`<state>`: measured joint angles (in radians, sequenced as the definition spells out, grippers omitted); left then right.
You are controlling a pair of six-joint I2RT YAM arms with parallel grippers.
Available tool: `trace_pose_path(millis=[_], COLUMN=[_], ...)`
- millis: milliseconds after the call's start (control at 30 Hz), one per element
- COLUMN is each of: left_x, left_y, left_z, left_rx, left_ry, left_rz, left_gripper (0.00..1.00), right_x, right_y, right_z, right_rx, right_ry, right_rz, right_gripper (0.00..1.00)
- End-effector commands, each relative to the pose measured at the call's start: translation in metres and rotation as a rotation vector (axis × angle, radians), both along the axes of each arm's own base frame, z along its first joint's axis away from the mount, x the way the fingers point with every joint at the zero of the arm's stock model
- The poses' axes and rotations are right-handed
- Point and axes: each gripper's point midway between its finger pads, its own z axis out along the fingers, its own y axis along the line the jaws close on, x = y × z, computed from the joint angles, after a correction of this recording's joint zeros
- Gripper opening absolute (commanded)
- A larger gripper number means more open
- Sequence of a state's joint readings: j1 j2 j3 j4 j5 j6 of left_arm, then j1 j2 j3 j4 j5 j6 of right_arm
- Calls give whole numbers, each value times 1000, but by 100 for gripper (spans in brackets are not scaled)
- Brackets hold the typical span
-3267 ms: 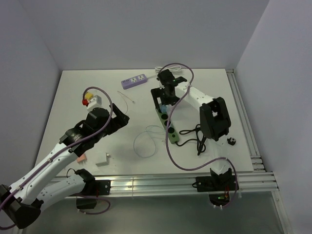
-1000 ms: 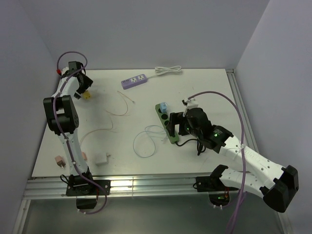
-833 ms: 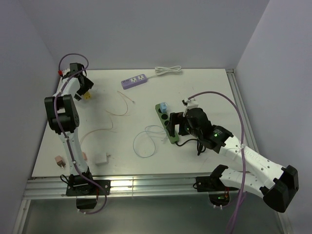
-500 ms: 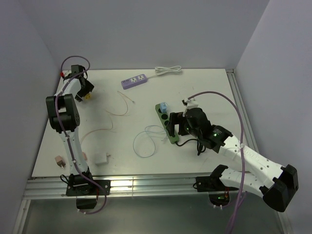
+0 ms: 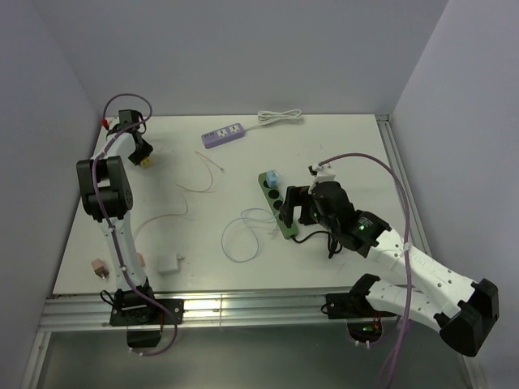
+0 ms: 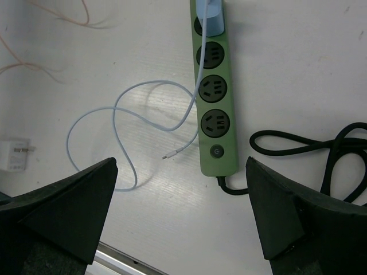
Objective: Insert the plug
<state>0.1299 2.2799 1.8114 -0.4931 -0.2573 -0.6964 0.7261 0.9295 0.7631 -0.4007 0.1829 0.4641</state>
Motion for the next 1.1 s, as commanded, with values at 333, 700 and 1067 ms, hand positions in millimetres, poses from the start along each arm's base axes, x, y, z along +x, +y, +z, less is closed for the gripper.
trace_pose_path(millis=[333,700,1067], left_x=[-99,-222,-292], left_y=[-88,-248,-303], left_z=[142,217,242], left_rx=[-350,-878,-1185], left_ry=[-290,-435,-379], left_rz=[-67,-159,-93], left_gripper=[0,0,0], right_x=[-5,2,3], right_y=[14,80,142], right_z=[52,92,114], right_rx=[97,333,422], right_ry=[-116,-232,-391], right_rz=[106,213,197], right_gripper=[94,91,86])
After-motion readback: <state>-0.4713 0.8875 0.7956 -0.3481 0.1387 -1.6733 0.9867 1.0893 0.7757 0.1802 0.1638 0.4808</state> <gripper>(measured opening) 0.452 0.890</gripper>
